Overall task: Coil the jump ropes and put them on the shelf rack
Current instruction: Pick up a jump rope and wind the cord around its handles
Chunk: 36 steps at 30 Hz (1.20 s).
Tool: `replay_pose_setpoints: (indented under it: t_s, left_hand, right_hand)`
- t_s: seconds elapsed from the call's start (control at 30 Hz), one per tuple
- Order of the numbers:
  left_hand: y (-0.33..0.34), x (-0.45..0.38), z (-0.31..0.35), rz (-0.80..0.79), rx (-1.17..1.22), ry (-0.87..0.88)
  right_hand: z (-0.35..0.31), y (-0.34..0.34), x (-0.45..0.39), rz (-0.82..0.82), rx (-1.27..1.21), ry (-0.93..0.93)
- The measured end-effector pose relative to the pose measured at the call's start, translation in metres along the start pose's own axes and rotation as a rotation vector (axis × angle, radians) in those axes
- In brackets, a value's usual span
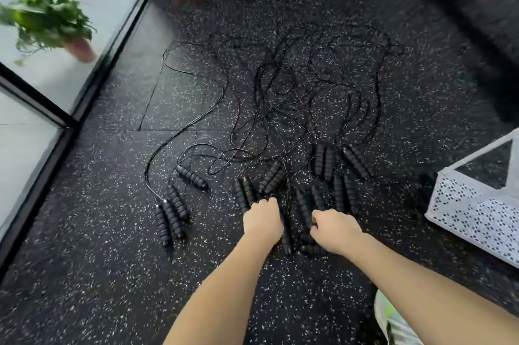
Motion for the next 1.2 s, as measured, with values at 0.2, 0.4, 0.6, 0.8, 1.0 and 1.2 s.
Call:
replay_pose_setpoints:
  t_s: [0.2, 0.4, 0.6, 0.8, 1.0, 1.2]
  left_hand:
    - [0.027, -0.053, 0.019, -0.061, 0.040, -0.014]
    - [0.087, -0.085, 0.050, -0.151, 0.210, -0.023]
    - [0.135, -0.100, 0.076, -0.215, 0.290, -0.033]
    - [0.171, -0.086, 0.080, -0.259, -0.039, 0.144]
    - [0.173, -0.073, 0.087, -0.102, -0.156, 0.183]
    - [0.149, -0.077, 0.003, 0.136, 0.116, -0.378]
  right_hand:
    - [0.032, 0.013, -0.039, -0.035, -0.029, 0.035]
    - [0.064, 0.041, -0.063, -0.058, -0.060, 0.075]
    - [0.096, 0.067, -0.079, -0.078, -0.136, 0.109]
    - [0.112, 0.090, -0.076, -0.140, -0.123, 0.104]
    - [0.106, 0.097, -0.076, -0.136, -0.134, 0.071]
    - [0.101, 0.096, -0.078, -0.135, -0.138, 0.047]
Point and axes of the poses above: each hand's wrist, its own x-axis away from the middle knuckle, its own y-axis out of the palm, z = x × y, the point moved 8 cm from there along -x, towards the middle knuckle, and after that the axes turned 4 degrees about -z, right-handed, at the moved point
